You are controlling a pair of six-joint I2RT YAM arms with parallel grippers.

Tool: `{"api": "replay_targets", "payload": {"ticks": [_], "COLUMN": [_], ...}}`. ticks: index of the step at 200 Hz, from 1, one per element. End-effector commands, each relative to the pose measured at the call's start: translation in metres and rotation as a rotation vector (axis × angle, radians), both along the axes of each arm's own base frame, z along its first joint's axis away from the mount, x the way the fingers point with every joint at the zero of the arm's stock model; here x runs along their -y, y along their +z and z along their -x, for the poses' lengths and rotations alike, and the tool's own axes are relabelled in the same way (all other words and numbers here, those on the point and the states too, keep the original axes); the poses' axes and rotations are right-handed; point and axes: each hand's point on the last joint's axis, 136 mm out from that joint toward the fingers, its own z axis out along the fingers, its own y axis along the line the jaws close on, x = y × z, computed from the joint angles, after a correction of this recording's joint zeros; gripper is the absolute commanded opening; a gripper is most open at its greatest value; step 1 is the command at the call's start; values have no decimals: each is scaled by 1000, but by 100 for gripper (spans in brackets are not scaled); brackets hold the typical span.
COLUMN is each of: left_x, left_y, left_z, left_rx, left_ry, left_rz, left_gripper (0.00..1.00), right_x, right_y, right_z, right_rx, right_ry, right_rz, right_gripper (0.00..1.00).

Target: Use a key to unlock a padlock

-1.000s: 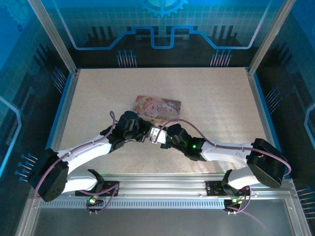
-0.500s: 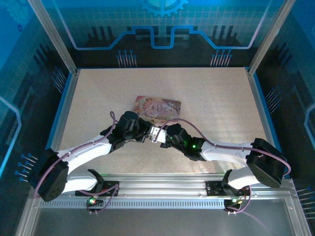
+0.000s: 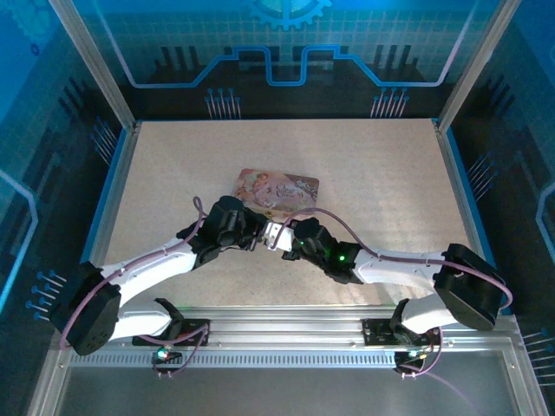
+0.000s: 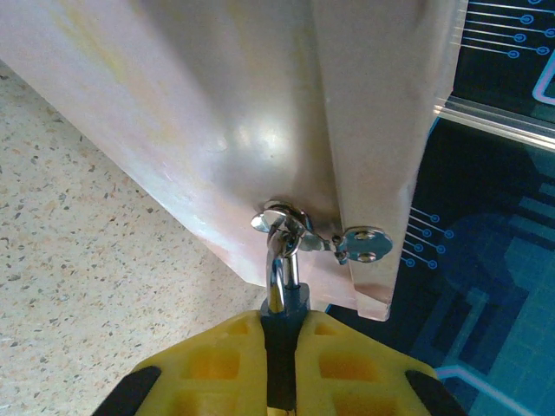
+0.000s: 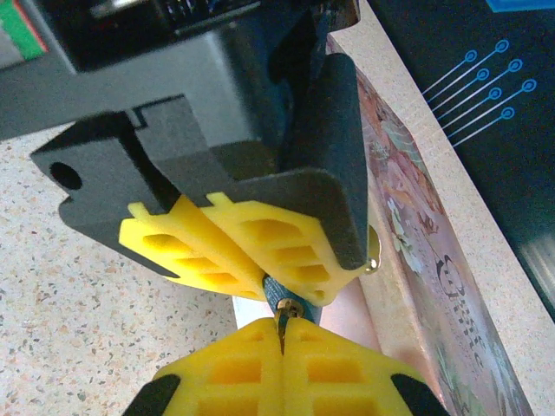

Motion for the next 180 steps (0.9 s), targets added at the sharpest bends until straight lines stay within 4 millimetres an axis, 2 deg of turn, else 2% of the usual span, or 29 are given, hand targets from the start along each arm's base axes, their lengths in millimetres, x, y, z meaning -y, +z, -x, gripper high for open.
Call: {"api": "replay_targets", "payload": {"ticks": [1, 61, 106, 180], "left_x": [12, 12, 12, 11], "left_y": [29, 29, 28, 28], "left_z": [-6, -6, -6, -5], "left_rx": [81, 80, 77, 79], "left_ry": [-27, -24, -26, -21], "left_rz": [71, 71, 72, 69], "left_gripper": [0, 0, 0, 0], "right_x": [-10, -8, -10, -16], "right_y": [13, 13, 19, 13], "right_z": [-2, -2, -4, -3], "right_rx": [-10, -152, -299, -570], "right_ry": [-19, -79, -158, -287], "right_rz": [-71, -177, -331, -582], "right_gripper": [0, 0, 0, 0]}}
